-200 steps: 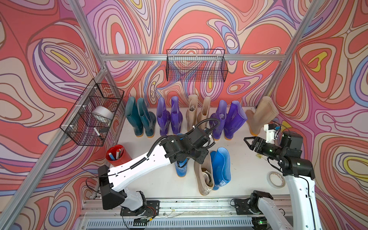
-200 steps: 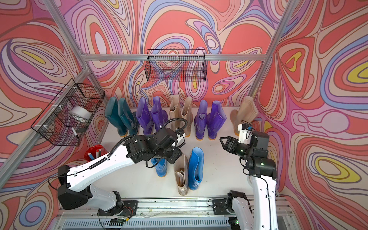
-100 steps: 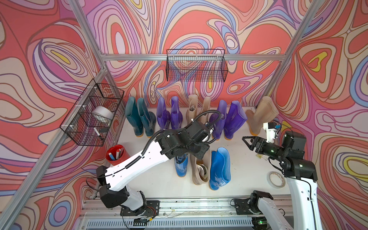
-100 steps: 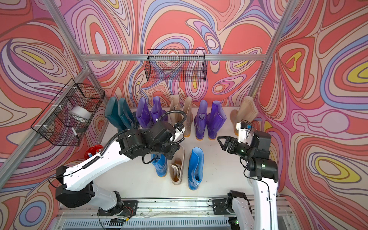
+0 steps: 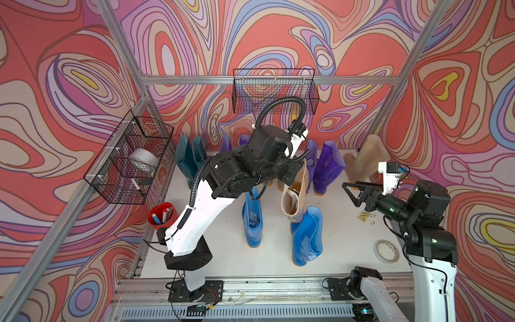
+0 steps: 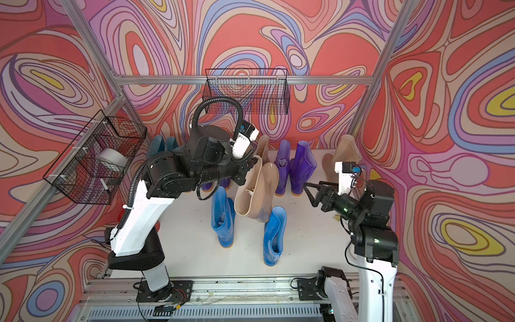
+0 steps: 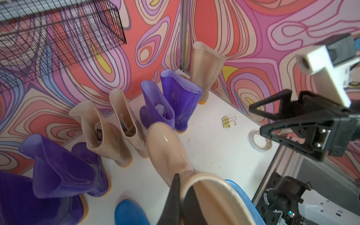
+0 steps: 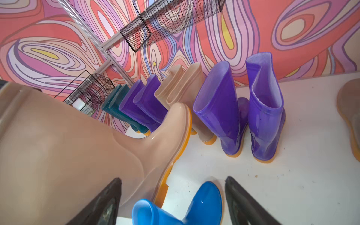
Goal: Match and arrange rain boots in pairs
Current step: Pair a pair of rain boots at the center of the board.
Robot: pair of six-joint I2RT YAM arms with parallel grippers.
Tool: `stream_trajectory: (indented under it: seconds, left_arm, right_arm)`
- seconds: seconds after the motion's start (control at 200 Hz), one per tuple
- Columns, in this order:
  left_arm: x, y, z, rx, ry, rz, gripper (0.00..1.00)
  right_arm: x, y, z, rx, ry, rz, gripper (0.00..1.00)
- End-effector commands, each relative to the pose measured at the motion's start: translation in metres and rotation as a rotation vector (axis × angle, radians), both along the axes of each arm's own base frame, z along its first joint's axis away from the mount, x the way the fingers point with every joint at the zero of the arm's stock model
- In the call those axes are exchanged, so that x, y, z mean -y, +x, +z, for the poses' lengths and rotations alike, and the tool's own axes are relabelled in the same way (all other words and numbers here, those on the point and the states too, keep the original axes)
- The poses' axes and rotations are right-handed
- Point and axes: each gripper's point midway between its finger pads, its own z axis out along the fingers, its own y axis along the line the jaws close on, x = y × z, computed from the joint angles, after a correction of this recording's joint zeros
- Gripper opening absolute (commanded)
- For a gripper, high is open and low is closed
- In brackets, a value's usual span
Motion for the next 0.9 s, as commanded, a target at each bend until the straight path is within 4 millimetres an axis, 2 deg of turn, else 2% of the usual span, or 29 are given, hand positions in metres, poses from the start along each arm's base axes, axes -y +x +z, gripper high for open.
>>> stream_trajectory:
  seconds: [0.0,0.165,0.431,0.611,0.716,0.896]
  left_arm:
    - [-0.013,0.001,0.057,0.122,-0.157,0.007,0.0]
    - [-0.017,0.006,0.095,0.22,-0.3,0.026,0.0]
    - [-0.033,0.02,0.145,0.367,-0.419,0.118,0.0]
    - [-0.03,0.028,0.16,0.401,-0.494,0.142,0.0]
    - [-0.029,0.034,0.162,0.408,-0.515,0.17,0.0]
    - [-0.035,0.044,0.165,0.436,-0.528,0.242,0.0]
  right_arm:
    - [-0.005,0.002,0.022,0.094,-0.01,0.038,0.85]
    - [-0.009,0.003,0.035,0.149,-0.017,0.079,0.86]
    - [-0.02,0.005,0.037,0.172,-0.004,0.145,0.86]
    - [-0.034,0.002,0.031,0.175,-0.028,0.207,0.86]
    - [-0.045,0.009,0.021,0.162,-0.06,0.233,0.86]
    - [-0.079,0.014,0.008,0.18,-0.157,0.283,0.87]
